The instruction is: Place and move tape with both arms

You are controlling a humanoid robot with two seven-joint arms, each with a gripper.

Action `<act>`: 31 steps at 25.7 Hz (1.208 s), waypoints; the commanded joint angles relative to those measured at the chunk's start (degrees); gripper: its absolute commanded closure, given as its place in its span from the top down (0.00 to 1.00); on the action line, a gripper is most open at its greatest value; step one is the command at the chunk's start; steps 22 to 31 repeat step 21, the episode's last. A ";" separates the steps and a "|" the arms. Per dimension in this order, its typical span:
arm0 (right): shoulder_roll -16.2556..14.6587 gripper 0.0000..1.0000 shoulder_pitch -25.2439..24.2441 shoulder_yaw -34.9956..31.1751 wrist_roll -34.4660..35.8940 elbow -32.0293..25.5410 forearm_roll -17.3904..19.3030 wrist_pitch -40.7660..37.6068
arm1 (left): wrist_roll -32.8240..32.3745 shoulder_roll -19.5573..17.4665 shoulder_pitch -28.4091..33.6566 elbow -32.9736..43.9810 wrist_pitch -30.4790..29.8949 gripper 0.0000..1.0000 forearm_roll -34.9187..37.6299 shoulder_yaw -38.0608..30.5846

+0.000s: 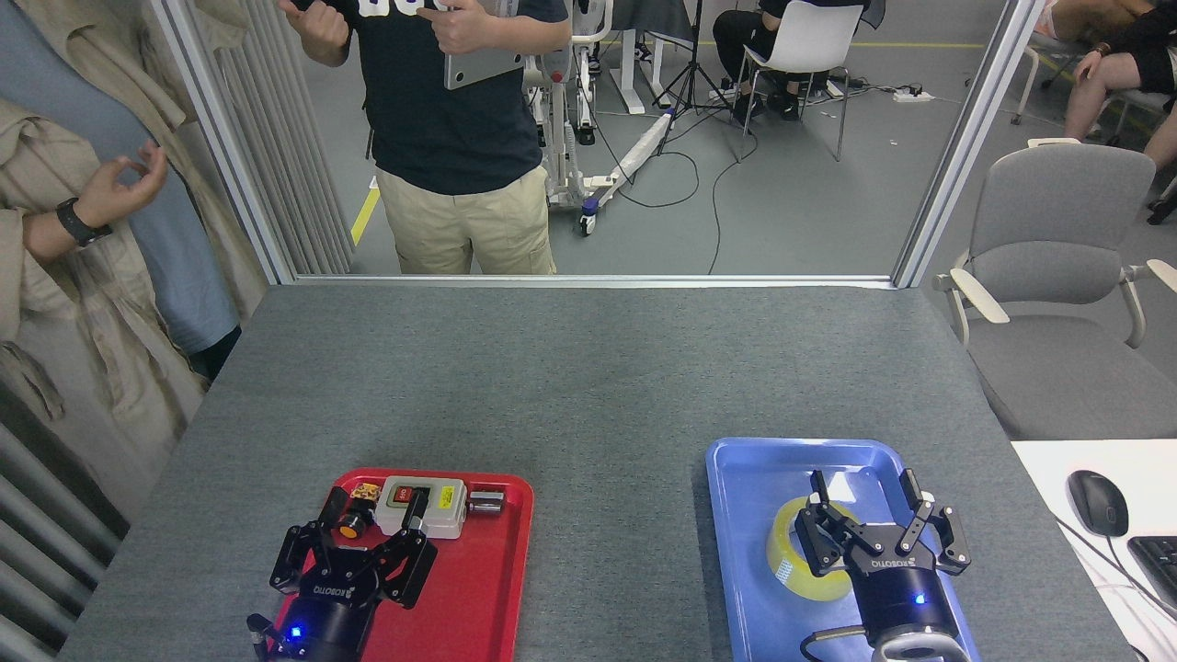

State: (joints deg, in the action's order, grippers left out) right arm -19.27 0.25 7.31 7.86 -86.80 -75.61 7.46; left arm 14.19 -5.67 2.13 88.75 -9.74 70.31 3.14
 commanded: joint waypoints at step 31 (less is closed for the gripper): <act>0.63 0.99 -0.87 -0.28 0.66 -0.21 0.02 -0.25 | 0.31 -2.33 1.12 0.72 0.95 1.00 -0.53 -1.47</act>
